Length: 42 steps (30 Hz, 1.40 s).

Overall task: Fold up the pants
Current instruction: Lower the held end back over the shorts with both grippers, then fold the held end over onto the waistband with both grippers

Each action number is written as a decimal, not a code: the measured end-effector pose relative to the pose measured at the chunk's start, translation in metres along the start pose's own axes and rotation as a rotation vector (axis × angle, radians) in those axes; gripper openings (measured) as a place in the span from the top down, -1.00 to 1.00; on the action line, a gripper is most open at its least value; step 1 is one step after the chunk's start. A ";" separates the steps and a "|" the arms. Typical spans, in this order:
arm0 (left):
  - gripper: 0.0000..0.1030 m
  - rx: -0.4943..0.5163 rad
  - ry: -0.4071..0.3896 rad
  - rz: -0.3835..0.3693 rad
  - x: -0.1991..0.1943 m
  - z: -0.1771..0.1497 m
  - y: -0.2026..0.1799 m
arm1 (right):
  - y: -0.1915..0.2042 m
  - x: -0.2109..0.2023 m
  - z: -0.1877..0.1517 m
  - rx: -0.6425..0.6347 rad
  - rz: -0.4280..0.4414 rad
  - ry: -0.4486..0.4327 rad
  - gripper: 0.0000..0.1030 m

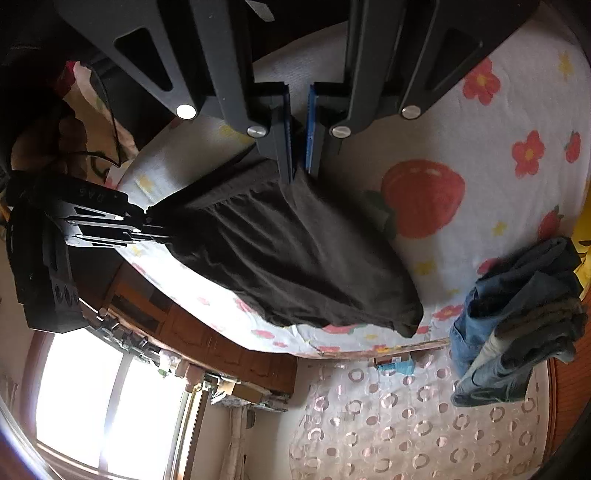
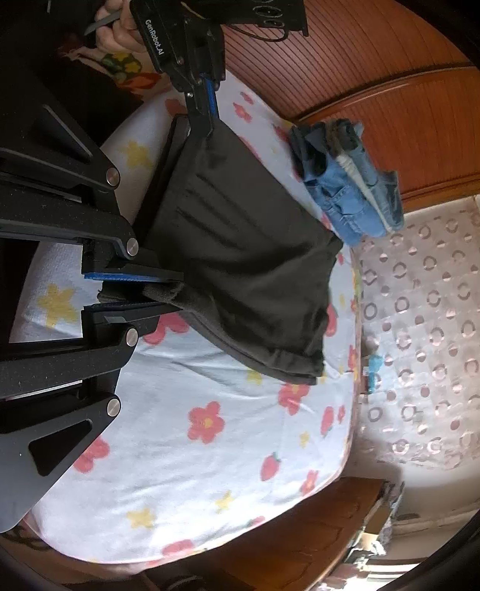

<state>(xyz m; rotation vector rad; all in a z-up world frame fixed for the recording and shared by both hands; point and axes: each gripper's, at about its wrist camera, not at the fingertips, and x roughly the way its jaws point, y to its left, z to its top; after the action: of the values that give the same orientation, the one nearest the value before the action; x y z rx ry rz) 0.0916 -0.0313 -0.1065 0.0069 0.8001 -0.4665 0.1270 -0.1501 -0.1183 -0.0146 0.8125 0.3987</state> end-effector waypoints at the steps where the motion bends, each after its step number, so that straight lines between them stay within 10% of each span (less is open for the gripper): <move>1: 0.95 -0.003 0.004 -0.001 0.001 -0.001 0.001 | -0.001 0.002 -0.002 0.001 -0.002 0.005 0.90; 42: 0.94 0.023 -0.101 -0.069 -0.053 0.006 -0.015 | 0.011 -0.055 0.004 -0.045 0.057 -0.096 0.88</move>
<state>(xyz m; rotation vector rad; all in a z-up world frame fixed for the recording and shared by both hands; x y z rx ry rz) 0.0579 -0.0249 -0.0635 -0.0228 0.6971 -0.5373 0.0924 -0.1583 -0.0751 -0.0145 0.7099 0.4678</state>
